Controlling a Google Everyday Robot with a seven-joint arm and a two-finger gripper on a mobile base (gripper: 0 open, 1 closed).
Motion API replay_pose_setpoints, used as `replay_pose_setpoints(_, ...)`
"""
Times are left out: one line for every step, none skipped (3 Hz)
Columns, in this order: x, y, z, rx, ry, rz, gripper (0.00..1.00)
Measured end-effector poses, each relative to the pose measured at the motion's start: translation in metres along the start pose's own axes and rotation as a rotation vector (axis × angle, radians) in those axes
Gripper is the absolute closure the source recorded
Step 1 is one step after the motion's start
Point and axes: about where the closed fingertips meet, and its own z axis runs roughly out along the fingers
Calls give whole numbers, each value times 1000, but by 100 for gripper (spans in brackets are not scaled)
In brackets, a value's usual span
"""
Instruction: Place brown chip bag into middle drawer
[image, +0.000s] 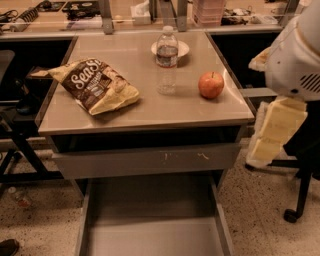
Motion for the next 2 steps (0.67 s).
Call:
replay_pose_setpoints(-55, 34, -1, -17, -22, -42, 0)
replay_pose_setpoints(-61, 37, -8, 1, -28, -54, 0)
